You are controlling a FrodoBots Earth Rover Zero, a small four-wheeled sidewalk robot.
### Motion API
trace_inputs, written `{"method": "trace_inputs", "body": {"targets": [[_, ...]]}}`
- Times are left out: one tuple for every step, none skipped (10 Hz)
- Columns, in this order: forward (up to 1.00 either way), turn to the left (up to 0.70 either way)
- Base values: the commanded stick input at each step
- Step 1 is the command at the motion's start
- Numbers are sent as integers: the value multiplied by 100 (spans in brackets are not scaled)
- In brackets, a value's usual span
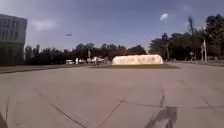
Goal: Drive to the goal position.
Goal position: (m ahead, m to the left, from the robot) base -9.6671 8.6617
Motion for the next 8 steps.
{"method": "trace_inputs", "body": {"targets": [[100, 2], [100, 2], [100, 42], [100, 42], [100, 42], [100, 42], [100, 42], [100, 42]]}}
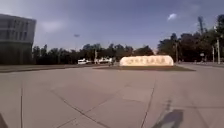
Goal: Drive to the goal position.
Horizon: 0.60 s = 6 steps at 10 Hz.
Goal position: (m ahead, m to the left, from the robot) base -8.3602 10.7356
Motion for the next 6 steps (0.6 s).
{"method": "trace_inputs", "body": {"targets": [[100, 42], [100, 42], [100, 42], [100, 42], [100, 42], [100, 42]]}}
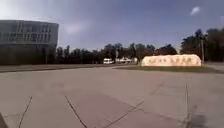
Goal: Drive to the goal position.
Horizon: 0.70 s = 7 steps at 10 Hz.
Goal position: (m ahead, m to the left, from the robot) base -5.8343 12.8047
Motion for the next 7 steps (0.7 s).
{"method": "trace_inputs", "body": {"targets": [[100, 42], [100, 42], [100, 42], [100, 42], [100, 42], [100, 42], [100, 42]]}}
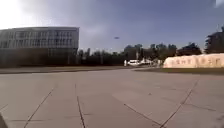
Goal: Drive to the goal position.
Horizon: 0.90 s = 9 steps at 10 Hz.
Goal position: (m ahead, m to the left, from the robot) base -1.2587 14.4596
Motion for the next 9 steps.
{"method": "trace_inputs", "body": {"targets": [[100, 42], [100, 42], [100, 42], [100, 42], [100, 42], [100, 42], [100, 42], [100, 42], [100, 42]]}}
